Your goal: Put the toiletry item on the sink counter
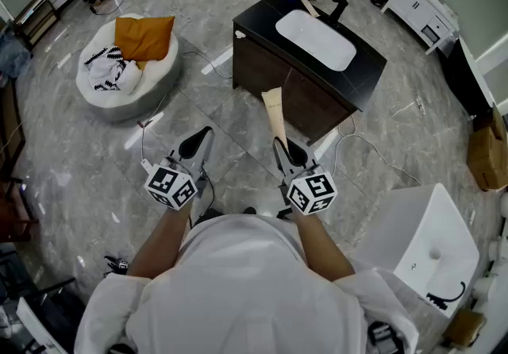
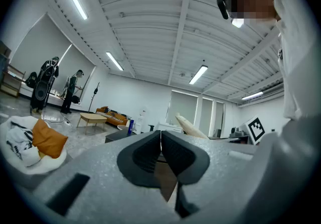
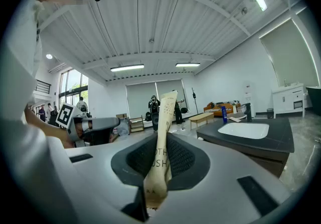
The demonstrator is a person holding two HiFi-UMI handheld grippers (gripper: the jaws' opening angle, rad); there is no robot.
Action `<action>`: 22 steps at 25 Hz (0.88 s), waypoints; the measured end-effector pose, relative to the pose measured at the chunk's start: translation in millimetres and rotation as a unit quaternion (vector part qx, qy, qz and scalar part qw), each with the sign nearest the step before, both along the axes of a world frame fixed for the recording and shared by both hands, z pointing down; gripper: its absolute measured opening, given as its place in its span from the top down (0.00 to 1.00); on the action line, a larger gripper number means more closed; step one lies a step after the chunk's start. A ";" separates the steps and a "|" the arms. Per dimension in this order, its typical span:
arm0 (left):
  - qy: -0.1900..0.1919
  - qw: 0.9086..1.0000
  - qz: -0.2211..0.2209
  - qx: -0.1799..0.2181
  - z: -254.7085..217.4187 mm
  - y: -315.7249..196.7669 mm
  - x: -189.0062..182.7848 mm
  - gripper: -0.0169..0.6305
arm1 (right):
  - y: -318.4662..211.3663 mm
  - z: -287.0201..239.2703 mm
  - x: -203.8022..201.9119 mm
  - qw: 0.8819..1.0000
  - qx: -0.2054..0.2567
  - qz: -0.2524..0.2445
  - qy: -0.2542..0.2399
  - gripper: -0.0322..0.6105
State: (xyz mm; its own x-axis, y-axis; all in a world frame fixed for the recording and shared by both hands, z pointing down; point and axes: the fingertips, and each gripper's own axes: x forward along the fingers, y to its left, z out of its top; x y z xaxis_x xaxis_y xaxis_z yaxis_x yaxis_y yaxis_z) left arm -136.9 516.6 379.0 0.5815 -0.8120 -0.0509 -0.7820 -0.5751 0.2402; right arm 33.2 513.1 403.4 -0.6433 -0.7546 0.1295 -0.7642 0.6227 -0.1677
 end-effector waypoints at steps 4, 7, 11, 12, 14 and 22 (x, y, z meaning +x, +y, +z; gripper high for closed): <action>-0.002 1.000 0.005 -0.004 4.3 1.2 12.9 0.95 | -2.9 0.0 7.5 1.000 0.000 -0.003 -0.005 0.87; -0.011 1.000 0.007 -0.006 8.9 1.5 19.6 0.95 | -4.1 2.9 13.5 1.000 0.001 -0.003 -0.007 0.87; -0.024 1.000 0.009 -0.009 11.6 4.1 28.8 0.95 | -1.4 5.5 25.0 1.000 0.002 -0.002 -0.001 0.87; -0.028 1.000 0.009 -0.009 11.6 4.7 30.6 0.95 | -0.7 5.1 27.1 1.000 0.004 -0.002 0.002 0.87; -0.036 0.999 0.008 -0.008 11.6 5.5 34.5 0.95 | 0.2 2.6 30.9 1.000 0.012 -0.004 0.005 0.87; -0.052 0.998 0.002 -0.019 23.9 4.1 48.1 0.95 | -3.4 4.8 63.9 1.000 0.018 -0.005 -0.002 0.87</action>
